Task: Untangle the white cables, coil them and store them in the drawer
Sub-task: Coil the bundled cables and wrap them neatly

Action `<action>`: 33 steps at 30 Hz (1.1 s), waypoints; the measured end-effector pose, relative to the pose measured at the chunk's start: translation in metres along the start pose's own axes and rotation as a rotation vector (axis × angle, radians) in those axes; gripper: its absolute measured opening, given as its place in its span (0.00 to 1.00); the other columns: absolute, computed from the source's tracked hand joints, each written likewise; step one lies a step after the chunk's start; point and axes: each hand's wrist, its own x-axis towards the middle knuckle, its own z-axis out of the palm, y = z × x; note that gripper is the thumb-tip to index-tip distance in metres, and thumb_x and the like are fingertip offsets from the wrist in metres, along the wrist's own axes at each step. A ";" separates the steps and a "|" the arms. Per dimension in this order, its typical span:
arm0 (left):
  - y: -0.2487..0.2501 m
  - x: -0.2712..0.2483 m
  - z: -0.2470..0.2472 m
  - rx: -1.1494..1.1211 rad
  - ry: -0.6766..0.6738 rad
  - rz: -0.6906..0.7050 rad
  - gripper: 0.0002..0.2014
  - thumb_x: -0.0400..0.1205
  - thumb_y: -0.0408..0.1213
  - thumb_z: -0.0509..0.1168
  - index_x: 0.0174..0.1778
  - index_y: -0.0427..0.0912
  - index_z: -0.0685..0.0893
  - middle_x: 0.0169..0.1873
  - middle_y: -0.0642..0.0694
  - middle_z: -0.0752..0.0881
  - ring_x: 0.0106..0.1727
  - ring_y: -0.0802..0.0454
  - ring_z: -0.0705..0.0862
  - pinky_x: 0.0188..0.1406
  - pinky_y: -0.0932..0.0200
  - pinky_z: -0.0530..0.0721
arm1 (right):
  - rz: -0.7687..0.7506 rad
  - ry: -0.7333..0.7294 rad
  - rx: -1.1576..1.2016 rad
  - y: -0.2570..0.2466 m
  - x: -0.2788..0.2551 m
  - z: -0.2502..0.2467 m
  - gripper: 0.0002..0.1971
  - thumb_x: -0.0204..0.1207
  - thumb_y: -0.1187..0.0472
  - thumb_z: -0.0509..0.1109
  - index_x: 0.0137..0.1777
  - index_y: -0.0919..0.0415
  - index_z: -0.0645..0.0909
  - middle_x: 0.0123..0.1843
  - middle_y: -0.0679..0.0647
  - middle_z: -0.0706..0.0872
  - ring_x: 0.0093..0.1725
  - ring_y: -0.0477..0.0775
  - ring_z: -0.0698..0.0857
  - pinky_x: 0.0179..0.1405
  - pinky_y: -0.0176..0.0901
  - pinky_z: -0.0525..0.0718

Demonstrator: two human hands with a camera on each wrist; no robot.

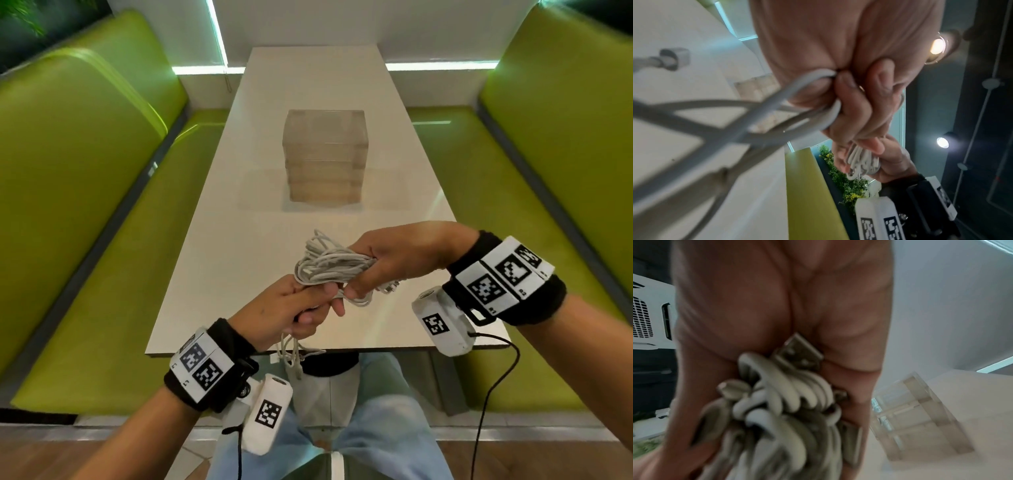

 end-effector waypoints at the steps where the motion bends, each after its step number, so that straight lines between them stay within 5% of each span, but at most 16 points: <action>1: 0.000 0.000 -0.001 -0.023 0.002 0.003 0.16 0.80 0.44 0.60 0.37 0.37 0.86 0.18 0.50 0.66 0.14 0.62 0.59 0.15 0.68 0.56 | -0.006 -0.020 0.006 0.001 0.001 0.001 0.11 0.77 0.53 0.71 0.50 0.62 0.82 0.40 0.63 0.83 0.35 0.48 0.77 0.33 0.40 0.76; 2: 0.001 0.000 -0.001 -0.033 -0.001 0.008 0.16 0.80 0.44 0.59 0.36 0.37 0.85 0.17 0.51 0.67 0.13 0.62 0.59 0.15 0.68 0.57 | -0.015 -0.035 0.021 0.003 0.002 0.002 0.14 0.76 0.52 0.71 0.51 0.63 0.82 0.41 0.64 0.83 0.35 0.49 0.78 0.33 0.40 0.77; 6: 0.002 0.003 -0.001 -0.017 0.035 0.038 0.17 0.81 0.46 0.58 0.35 0.37 0.83 0.19 0.52 0.70 0.14 0.61 0.60 0.16 0.68 0.60 | -0.030 0.003 0.239 0.009 0.002 0.013 0.01 0.76 0.64 0.71 0.46 0.61 0.84 0.33 0.43 0.86 0.31 0.37 0.81 0.29 0.30 0.77; 9: -0.001 0.006 -0.001 0.081 0.036 0.006 0.22 0.81 0.48 0.57 0.43 0.29 0.82 0.22 0.52 0.71 0.17 0.60 0.62 0.19 0.67 0.62 | -0.008 0.081 0.221 0.014 0.005 0.021 0.03 0.75 0.65 0.73 0.44 0.64 0.85 0.34 0.50 0.88 0.32 0.43 0.82 0.28 0.35 0.76; 12: -0.003 0.001 -0.007 0.229 -0.023 -0.036 0.25 0.79 0.60 0.59 0.53 0.39 0.83 0.34 0.46 0.82 0.25 0.56 0.73 0.27 0.63 0.72 | 0.031 0.056 0.065 0.011 0.006 0.020 0.02 0.72 0.69 0.70 0.42 0.67 0.84 0.35 0.60 0.86 0.31 0.49 0.80 0.27 0.37 0.75; 16: 0.004 -0.006 -0.027 -0.250 -0.087 -0.135 0.55 0.61 0.77 0.62 0.69 0.30 0.73 0.57 0.23 0.83 0.38 0.39 0.88 0.35 0.52 0.87 | 0.073 -0.015 -0.109 0.005 0.004 0.011 0.01 0.72 0.67 0.70 0.41 0.64 0.83 0.36 0.58 0.85 0.30 0.49 0.78 0.29 0.40 0.76; 18: 0.009 -0.005 -0.027 -0.268 -0.180 -0.231 0.60 0.60 0.80 0.58 0.72 0.29 0.71 0.62 0.19 0.79 0.44 0.35 0.89 0.39 0.48 0.89 | 0.109 -0.089 -0.258 -0.003 0.011 0.013 0.02 0.72 0.64 0.71 0.42 0.63 0.83 0.36 0.56 0.85 0.30 0.49 0.78 0.31 0.43 0.77; 21: 0.013 -0.001 -0.009 0.112 -0.304 -0.310 0.48 0.65 0.76 0.61 0.65 0.35 0.80 0.57 0.24 0.84 0.43 0.39 0.89 0.38 0.52 0.88 | 0.136 -0.204 -0.428 -0.014 0.025 0.021 0.04 0.72 0.64 0.70 0.45 0.63 0.84 0.32 0.51 0.83 0.27 0.48 0.76 0.28 0.39 0.76; 23: 0.015 0.000 -0.002 0.223 -0.282 -0.320 0.35 0.72 0.65 0.67 0.59 0.35 0.84 0.45 0.31 0.89 0.35 0.45 0.88 0.31 0.58 0.86 | 0.142 -0.272 -0.388 -0.017 0.029 0.022 0.04 0.72 0.65 0.68 0.43 0.58 0.84 0.33 0.49 0.85 0.27 0.45 0.79 0.27 0.39 0.77; 26: 0.015 0.000 -0.002 0.273 -0.192 -0.282 0.22 0.78 0.50 0.66 0.46 0.30 0.84 0.26 0.42 0.85 0.20 0.53 0.80 0.18 0.65 0.76 | 0.108 -0.339 -0.194 -0.013 0.026 0.020 0.05 0.73 0.65 0.70 0.43 0.53 0.83 0.33 0.48 0.87 0.31 0.46 0.83 0.30 0.44 0.78; 29: 0.014 -0.001 0.000 0.291 -0.179 -0.162 0.18 0.80 0.42 0.62 0.42 0.27 0.83 0.22 0.50 0.84 0.16 0.57 0.74 0.16 0.67 0.69 | 0.075 -0.313 -0.025 -0.008 0.021 0.022 0.08 0.74 0.58 0.73 0.48 0.62 0.83 0.34 0.52 0.87 0.31 0.49 0.83 0.28 0.40 0.76; 33: 0.013 -0.003 0.002 0.195 -0.170 -0.096 0.14 0.80 0.38 0.61 0.32 0.47 0.89 0.20 0.54 0.82 0.18 0.59 0.72 0.15 0.66 0.63 | 0.061 -0.260 0.043 -0.004 0.018 0.023 0.12 0.77 0.57 0.71 0.49 0.67 0.82 0.31 0.51 0.85 0.28 0.50 0.81 0.26 0.39 0.75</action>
